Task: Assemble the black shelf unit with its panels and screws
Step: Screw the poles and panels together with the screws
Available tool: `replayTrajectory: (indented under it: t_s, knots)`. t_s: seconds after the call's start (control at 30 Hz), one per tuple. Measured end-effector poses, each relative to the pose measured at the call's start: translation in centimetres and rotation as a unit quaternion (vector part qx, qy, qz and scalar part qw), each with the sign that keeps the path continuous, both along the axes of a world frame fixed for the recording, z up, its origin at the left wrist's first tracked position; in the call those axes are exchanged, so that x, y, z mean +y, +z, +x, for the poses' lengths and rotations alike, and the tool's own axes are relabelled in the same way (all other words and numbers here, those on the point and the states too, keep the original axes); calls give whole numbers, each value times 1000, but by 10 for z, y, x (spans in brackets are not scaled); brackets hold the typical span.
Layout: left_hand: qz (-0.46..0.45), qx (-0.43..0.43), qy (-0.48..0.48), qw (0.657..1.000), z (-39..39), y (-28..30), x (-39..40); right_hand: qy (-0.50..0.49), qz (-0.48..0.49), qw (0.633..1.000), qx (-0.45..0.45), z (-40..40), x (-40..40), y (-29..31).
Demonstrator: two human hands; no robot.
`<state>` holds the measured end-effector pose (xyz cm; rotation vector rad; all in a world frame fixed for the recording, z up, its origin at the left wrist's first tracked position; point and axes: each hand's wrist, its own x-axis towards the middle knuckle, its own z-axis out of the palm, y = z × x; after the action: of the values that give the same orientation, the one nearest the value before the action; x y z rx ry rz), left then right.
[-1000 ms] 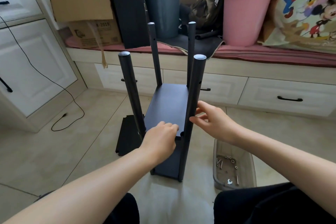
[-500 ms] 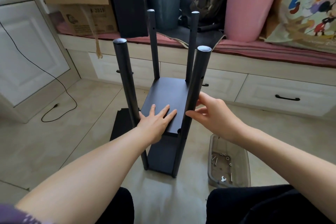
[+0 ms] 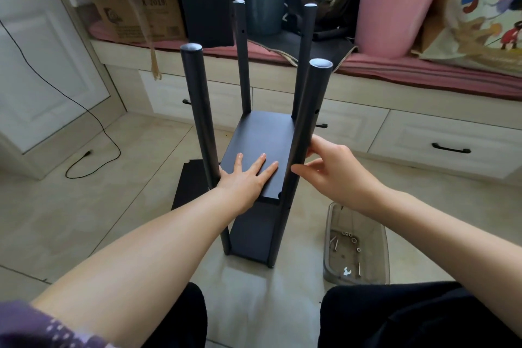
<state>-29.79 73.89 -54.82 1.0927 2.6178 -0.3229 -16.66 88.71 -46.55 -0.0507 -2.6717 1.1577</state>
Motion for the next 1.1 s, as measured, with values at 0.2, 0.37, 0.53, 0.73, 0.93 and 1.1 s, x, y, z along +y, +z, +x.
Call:
replayTrajectory:
  t_s: [0.2, 0.37, 0.53, 0.73, 0.93, 1.1]
  knots:
    - [1, 28, -3, 1000, 6, -6, 1, -4, 6, 1000, 3, -4, 2, -3]
    - [4, 86, -15, 996, 13, -13, 1, -6, 7, 1000, 4, -7, 2, -4]
    - [-3, 67, 19, 998, 23, -18, 8, -16, 40, 999, 30, -7, -1, -10]
    - [53, 56, -19, 997, 29, -26, 4, -38, 81, 995, 45, -6, 0, -13]
    - [115, 83, -33, 989, 41, -37, 2, -37, 43, 998, 41, -7, 3, -14]
    - [138, 96, -20, 986, 33, -40, -2, -61, -36, 997, 42, -9, 7, -17]
